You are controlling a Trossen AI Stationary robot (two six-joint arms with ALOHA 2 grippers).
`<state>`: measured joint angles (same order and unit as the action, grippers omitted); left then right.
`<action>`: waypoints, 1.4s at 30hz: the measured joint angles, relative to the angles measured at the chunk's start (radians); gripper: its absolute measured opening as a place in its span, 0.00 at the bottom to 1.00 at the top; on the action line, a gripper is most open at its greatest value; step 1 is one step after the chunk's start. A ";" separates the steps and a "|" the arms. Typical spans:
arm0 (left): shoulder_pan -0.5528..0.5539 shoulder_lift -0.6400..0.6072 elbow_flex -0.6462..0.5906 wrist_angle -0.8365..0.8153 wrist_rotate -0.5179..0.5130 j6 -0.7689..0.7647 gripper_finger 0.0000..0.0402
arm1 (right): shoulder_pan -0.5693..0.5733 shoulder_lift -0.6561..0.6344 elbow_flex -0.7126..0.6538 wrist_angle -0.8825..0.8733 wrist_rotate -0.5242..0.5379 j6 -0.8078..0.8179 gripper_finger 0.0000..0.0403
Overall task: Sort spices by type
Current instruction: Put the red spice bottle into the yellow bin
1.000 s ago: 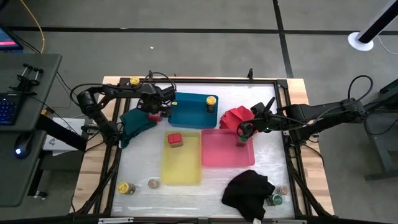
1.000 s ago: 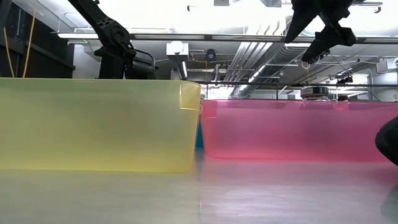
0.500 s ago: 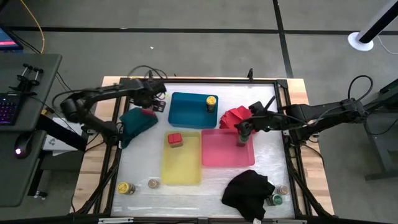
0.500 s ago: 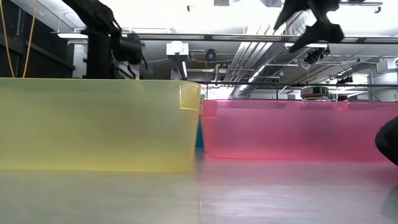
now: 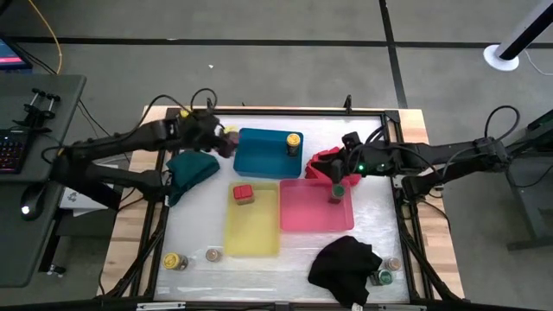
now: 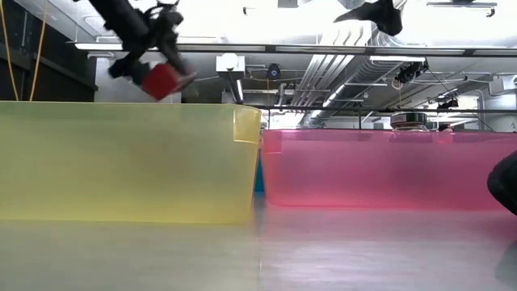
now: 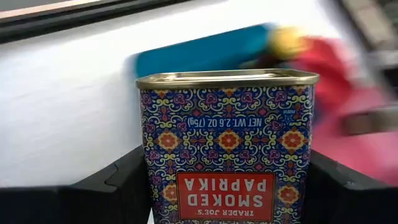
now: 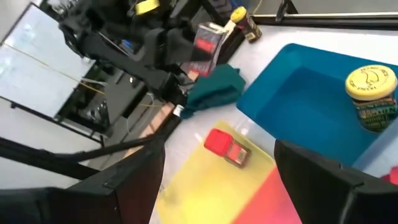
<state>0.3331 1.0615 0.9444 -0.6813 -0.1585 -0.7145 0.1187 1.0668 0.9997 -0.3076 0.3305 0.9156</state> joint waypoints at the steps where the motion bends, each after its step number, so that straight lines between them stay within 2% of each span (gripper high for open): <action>1: -0.028 0.001 0.001 0.043 0.000 -0.029 0.66 | -0.006 0.000 0.000 0.007 -0.006 0.000 0.74; 5: -0.105 0.028 0.009 0.311 0.000 -0.176 0.66 | -0.014 0.031 0.000 0.094 -0.018 -0.032 0.74; 11: -0.137 0.105 0.012 0.904 -0.076 -0.405 0.66 | 0.004 0.154 0.003 0.335 -0.058 -0.179 0.74; 13: -0.141 0.143 0.012 1.090 -0.111 -0.470 0.66 | 0.020 0.206 0.035 0.356 0.006 -0.250 0.74; 16: -0.149 0.201 0.012 1.262 -0.160 -0.554 0.67 | 0.041 0.276 0.127 0.340 0.186 -0.376 0.74; 21: -0.174 0.267 0.011 1.319 -0.226 -0.668 0.67 | 0.067 0.395 0.333 0.327 0.566 -0.700 0.74; 23: -0.183 0.290 0.011 1.382 -0.230 -0.695 0.67 | 0.074 0.444 0.417 0.320 0.660 -0.834 0.74; 25: -0.186 0.308 0.011 1.458 -0.233 -0.697 0.67 | 0.074 0.495 0.496 0.303 0.710 -0.945 0.74; 30: -0.186 0.318 0.011 1.518 -0.231 -0.697 0.67 | 0.074 0.600 0.628 0.284 0.764 -1.126 0.74; 37: -0.183 0.312 0.011 1.561 -0.166 -0.688 0.67 | 0.074 0.647 0.705 0.288 0.763 -1.188 0.74; 42: -0.166 0.312 0.011 1.596 -0.032 -0.676 0.67 | 0.065 0.646 0.709 0.289 0.693 -1.187 0.74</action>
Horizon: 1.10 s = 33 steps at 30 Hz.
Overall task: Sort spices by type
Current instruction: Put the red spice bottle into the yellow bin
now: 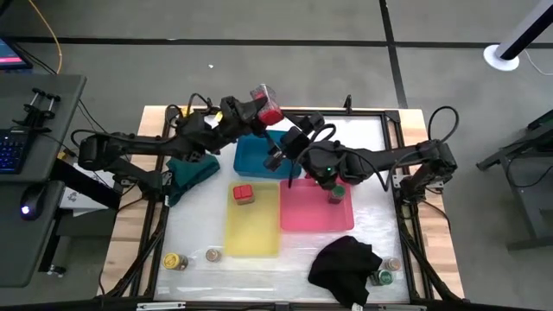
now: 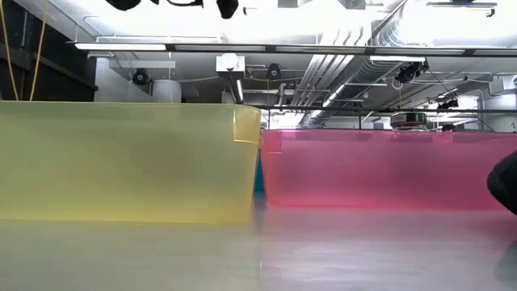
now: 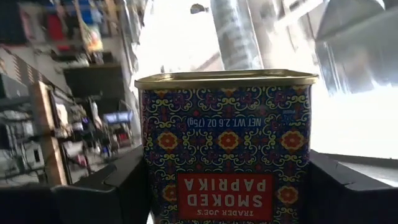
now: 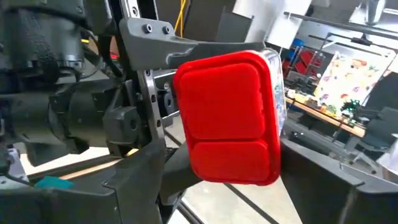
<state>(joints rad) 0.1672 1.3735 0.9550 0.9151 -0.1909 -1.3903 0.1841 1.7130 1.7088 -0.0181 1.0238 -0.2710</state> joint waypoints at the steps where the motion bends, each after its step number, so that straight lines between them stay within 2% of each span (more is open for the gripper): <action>1: 0.004 0.000 0.000 0.004 0.019 0.000 0.67 | 0.000 0.000 0.000 0.000 -0.009 0.001 0.74; 7: 0.010 0.000 0.000 0.011 0.120 0.029 0.67 | -0.004 0.000 0.000 0.033 0.010 -0.023 0.74; 14: -0.005 -0.001 0.000 0.011 0.119 0.029 0.67 | -0.027 0.000 0.000 0.069 -0.057 -0.003 0.74; 22: -0.016 0.002 0.002 -0.007 0.108 0.036 0.67 | -0.039 0.000 -0.001 0.096 -0.067 -0.026 0.73; 25: -0.015 0.002 0.002 -0.015 0.106 0.038 0.67 | -0.039 0.001 -0.001 0.096 -0.065 -0.048 0.68; 29: -0.015 0.002 0.002 -0.044 0.080 0.054 0.67 | -0.039 0.002 -0.003 0.087 -0.026 -0.081 0.56; 33: -0.015 0.002 0.002 -0.054 0.080 0.071 0.69 | -0.038 0.003 -0.003 0.089 -0.011 -0.101 0.55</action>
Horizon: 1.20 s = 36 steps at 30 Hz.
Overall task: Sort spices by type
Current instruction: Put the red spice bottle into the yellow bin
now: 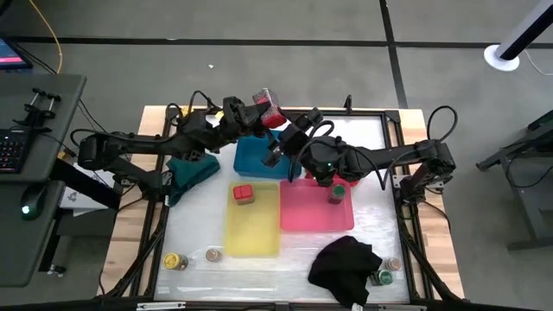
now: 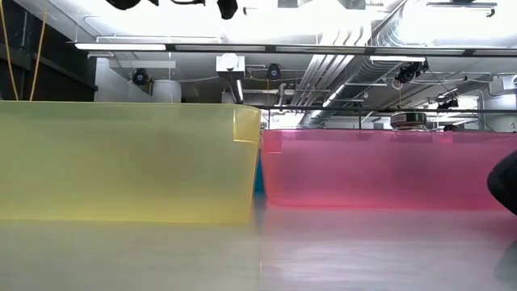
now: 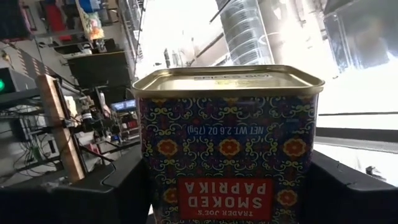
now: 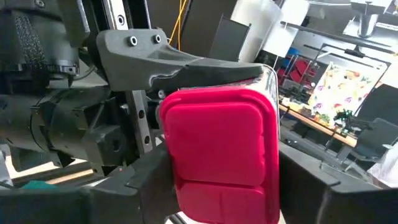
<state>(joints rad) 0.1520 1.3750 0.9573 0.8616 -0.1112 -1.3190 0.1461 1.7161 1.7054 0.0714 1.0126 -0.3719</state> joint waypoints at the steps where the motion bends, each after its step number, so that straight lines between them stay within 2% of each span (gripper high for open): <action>1: 0.000 0.000 0.000 0.000 0.000 0.010 0.70 | 0.000 0.000 0.000 0.000 0.001 -0.004 0.55; 8: 0.011 0.001 0.000 0.006 0.042 0.053 0.79 | 0.000 -0.001 0.000 0.008 0.020 -0.011 0.54; 14: 0.053 0.000 -0.001 0.001 0.189 0.048 0.85 | -0.002 -0.013 0.000 0.007 0.040 -0.053 0.53; 18: 0.090 -0.003 -0.002 0.001 0.236 0.048 0.86 | -0.003 -0.035 0.000 0.006 0.052 -0.057 0.53; 22: 0.137 -0.005 -0.004 -0.025 0.331 0.093 0.86 | -0.004 -0.074 0.004 0.012 0.122 -0.100 0.53; 25: 0.165 -0.031 -0.005 -0.129 0.425 0.164 0.86 | 0.000 -0.110 0.005 -0.025 0.132 -0.110 0.53; 27: 0.171 -0.066 -0.005 -0.304 0.450 0.256 0.86 | 0.010 -0.134 0.005 -0.094 0.130 -0.069 0.52; 30: 0.145 -0.141 -0.005 -0.681 0.384 0.442 0.86 | 0.024 -0.190 0.005 -0.300 0.086 0.100 0.52; 34: 0.053 -0.262 -0.005 -1.156 0.095 0.599 0.86 | 0.024 -0.247 0.005 -0.648 -0.132 0.484 0.52; 36: -0.018 -0.331 -0.024 -1.270 -0.038 0.609 0.86 | 0.018 -0.252 0.002 -0.781 -0.251 0.630 0.52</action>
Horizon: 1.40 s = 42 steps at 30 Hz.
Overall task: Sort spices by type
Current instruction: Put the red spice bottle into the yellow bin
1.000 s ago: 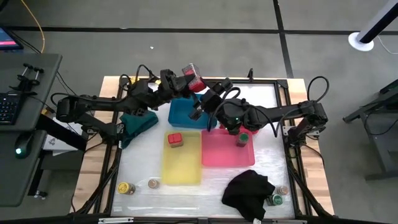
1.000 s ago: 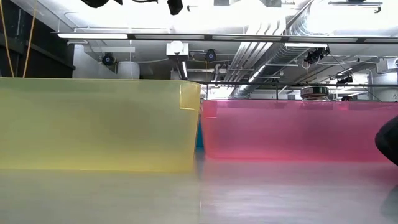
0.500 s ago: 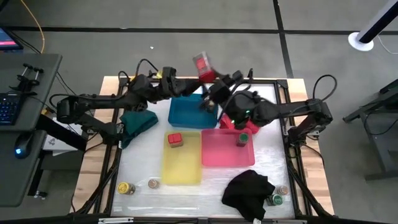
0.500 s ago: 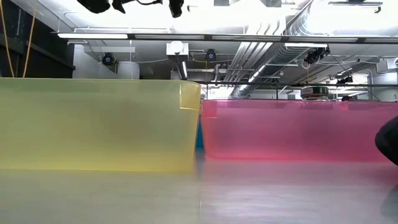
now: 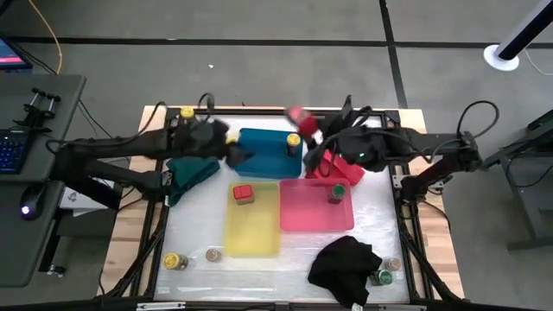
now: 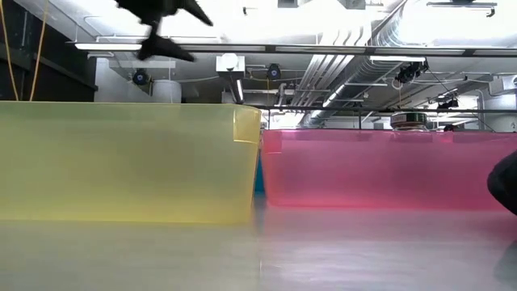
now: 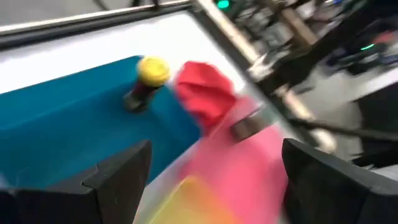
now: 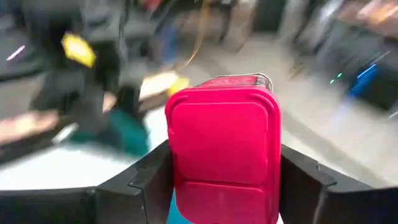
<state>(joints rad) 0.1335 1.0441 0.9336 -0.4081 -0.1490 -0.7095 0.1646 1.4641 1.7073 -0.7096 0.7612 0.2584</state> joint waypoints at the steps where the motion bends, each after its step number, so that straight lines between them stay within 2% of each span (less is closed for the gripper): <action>1: -0.040 -0.038 -0.017 -0.027 -0.058 -0.013 0.86 | -0.001 0.000 -0.007 -0.048 -0.057 0.052 0.52; 7: -0.272 -0.266 -0.182 -0.051 -0.400 -0.193 0.86 | -0.001 0.073 -0.120 -0.057 -0.433 0.236 0.52; 9: -0.331 -0.323 -0.247 -0.049 -0.469 -0.286 0.86 | -0.001 0.133 -0.151 -0.017 -0.524 0.274 0.52; 13: -0.422 -0.383 -0.344 -0.036 -0.534 -0.440 0.86 | 0.005 0.269 -0.135 0.075 -0.640 0.295 0.52; 18: -0.493 -0.378 -0.386 -0.030 -0.585 -0.545 0.86 | -0.008 0.432 -0.023 -0.008 -0.666 0.291 0.52; 24: -0.523 -0.359 -0.390 -0.030 -0.614 -0.565 0.86 | -0.041 0.553 0.090 -0.108 -0.661 0.257 0.52; 29: -0.524 -0.354 -0.390 -0.045 -0.616 -0.570 0.86 | -0.061 0.590 0.131 -0.127 -0.665 0.236 0.52; 35: -0.524 -0.354 -0.390 -0.044 -0.616 -0.570 0.86 | -0.075 0.592 0.124 -0.183 -0.670 0.260 0.52; 42: -0.524 -0.353 -0.390 -0.045 -0.616 -0.570 0.86 | -0.075 0.592 0.124 -0.167 -0.676 0.259 0.52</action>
<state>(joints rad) -0.3901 0.6907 0.5438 -0.4526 -0.7650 -1.2798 0.0891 2.0563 1.8311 -0.8769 0.0853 0.5179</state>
